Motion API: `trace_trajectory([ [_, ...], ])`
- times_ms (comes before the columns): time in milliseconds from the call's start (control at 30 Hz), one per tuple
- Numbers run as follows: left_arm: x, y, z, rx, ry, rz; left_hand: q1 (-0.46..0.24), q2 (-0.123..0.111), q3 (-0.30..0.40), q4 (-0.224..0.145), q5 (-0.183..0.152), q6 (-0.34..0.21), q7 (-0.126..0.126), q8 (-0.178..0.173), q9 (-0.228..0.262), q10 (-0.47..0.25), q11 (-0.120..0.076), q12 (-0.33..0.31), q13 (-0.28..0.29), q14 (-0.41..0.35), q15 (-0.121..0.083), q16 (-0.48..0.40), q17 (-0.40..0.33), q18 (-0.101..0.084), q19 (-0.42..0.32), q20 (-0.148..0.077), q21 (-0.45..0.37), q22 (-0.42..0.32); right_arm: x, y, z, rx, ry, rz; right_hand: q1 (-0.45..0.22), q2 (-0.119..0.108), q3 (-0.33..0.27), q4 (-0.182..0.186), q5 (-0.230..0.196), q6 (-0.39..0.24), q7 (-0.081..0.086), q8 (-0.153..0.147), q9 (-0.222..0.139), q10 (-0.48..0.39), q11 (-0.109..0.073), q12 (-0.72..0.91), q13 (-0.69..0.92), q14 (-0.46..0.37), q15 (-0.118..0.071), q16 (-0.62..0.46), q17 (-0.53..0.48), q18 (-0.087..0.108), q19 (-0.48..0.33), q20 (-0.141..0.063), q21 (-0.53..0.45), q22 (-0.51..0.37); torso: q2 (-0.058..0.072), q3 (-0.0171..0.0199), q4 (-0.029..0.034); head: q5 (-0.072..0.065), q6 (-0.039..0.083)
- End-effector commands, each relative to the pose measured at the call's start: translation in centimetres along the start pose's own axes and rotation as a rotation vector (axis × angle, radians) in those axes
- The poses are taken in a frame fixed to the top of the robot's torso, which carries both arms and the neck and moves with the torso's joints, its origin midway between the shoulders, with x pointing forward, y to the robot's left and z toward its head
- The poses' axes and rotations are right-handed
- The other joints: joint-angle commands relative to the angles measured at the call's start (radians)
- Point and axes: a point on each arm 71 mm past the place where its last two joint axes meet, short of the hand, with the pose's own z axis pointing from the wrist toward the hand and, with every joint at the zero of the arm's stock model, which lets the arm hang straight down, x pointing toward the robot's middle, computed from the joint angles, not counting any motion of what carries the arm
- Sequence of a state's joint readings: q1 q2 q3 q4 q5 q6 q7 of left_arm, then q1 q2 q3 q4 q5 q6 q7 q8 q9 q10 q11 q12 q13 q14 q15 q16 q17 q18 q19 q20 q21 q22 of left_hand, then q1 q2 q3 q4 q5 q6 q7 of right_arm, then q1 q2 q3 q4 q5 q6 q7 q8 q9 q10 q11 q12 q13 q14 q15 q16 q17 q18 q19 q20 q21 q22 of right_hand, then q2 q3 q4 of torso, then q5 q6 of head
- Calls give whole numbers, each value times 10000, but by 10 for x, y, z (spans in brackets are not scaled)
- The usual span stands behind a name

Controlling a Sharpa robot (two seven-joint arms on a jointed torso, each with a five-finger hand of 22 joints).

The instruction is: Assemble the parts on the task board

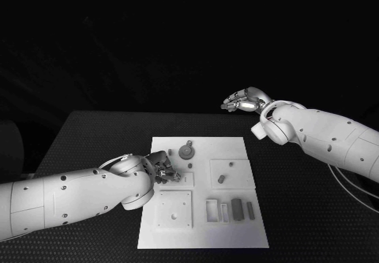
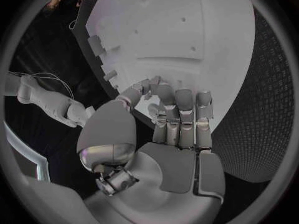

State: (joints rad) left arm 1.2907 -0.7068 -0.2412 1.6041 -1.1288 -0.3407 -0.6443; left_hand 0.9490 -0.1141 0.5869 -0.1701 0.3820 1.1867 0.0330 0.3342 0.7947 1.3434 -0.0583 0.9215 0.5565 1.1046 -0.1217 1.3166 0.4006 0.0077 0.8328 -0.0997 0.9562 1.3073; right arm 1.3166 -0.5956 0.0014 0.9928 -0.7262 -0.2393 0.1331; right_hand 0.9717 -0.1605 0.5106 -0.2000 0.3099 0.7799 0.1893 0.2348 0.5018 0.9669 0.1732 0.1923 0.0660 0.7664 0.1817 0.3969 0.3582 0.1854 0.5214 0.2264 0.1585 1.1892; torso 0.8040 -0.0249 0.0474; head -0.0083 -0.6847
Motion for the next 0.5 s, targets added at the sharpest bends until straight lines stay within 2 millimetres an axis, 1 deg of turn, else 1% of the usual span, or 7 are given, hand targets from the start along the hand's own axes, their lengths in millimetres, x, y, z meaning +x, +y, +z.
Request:
trace_trajectory([
  [33, 1, -1, 0, 59, 27, 246, 277, 379, 47, -21, 29, 356, -310, 325, 9, 486, -414, 45, 11, 226, -313, 55, 10, -18, 4, -1342, 57, 201, 2, 1, 0, -55, 239, -37, 117, 1, -6, 77, 53, -102, 7, 37, -15, 56, -11, -56, 17, 7, 84, -49, -19, -199, -28, -38, -60, 18, 4, 3, -5, 1, 8],
  [500, 1, 0, 1, 90, 6, 325, 283, 385, 50, -36, 15, 356, -308, 324, -6, 484, -413, 43, 14, 223, -310, 57, 13, -19, 2, -1346, 60, 200, 3, 1, 0, -99, 278, 21, 141, 7, -29, 81, 48, -129, 20, 46, -41, 77, -5, -134, 18, -27, 96, -86, -33, -225, -50, -42, -131, 64, -2, 7, -11, -9, 9],
])
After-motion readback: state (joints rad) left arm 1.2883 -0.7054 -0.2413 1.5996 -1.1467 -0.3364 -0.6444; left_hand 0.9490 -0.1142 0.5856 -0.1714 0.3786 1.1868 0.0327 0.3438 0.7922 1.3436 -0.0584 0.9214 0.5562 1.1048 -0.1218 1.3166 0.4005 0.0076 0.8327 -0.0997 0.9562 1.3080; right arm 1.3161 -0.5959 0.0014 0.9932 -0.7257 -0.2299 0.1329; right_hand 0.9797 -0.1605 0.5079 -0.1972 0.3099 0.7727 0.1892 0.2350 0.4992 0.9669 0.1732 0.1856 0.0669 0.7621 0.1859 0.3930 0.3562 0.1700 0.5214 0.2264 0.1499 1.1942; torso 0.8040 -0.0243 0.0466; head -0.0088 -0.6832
